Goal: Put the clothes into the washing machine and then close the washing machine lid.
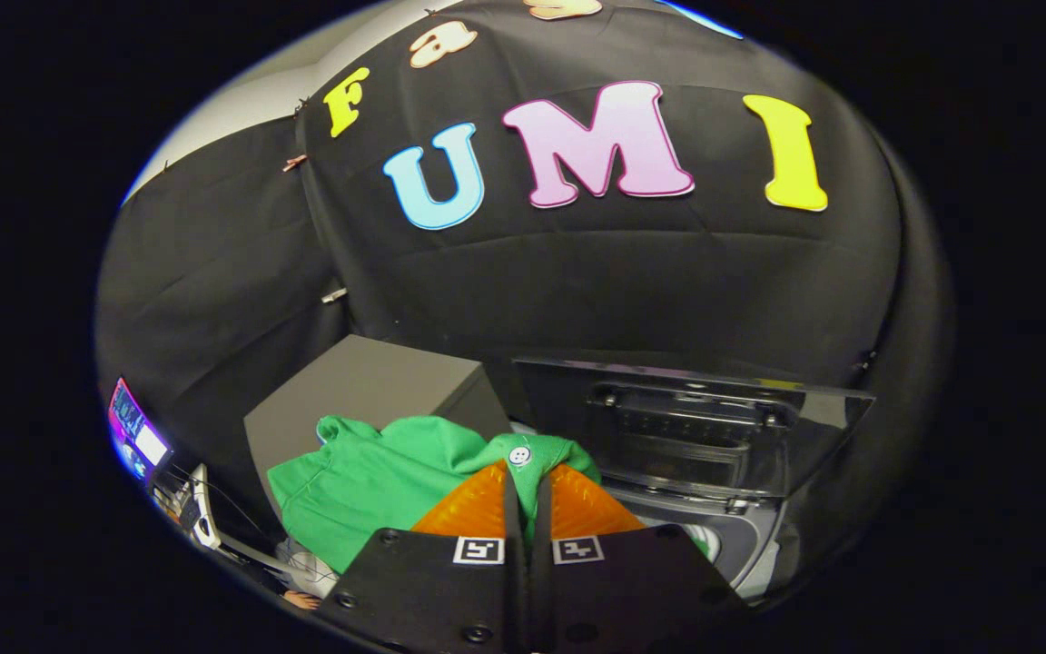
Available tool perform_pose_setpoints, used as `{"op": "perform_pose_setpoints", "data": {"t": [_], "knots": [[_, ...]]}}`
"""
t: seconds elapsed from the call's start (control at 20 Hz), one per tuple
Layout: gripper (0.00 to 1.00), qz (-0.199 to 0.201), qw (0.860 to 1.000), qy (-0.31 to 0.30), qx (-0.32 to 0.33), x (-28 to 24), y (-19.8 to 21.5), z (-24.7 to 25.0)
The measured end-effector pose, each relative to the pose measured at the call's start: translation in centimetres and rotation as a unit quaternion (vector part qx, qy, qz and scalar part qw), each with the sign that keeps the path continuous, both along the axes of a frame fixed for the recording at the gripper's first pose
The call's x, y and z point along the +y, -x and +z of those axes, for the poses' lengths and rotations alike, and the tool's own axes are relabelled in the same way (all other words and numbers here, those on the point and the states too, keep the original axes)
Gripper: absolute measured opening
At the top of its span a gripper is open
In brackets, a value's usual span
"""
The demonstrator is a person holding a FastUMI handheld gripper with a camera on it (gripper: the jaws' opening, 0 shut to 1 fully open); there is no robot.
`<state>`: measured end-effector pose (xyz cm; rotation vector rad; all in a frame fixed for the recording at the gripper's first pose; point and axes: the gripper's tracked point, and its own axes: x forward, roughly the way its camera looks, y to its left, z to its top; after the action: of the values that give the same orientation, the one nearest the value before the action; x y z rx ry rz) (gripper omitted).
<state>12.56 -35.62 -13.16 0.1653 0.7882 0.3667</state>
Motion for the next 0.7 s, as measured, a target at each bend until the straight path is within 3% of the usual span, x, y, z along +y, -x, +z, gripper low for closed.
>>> {"op": "perform_pose_setpoints", "data": {"t": [0.3,0.7], "knots": [[0.05,-0.010,1.000,0.026,0.009,-3.0,0.9,-3.9],[0.05,-0.078,0.993,0.082,0.031,-6.8,0.5,-10.6]]}}
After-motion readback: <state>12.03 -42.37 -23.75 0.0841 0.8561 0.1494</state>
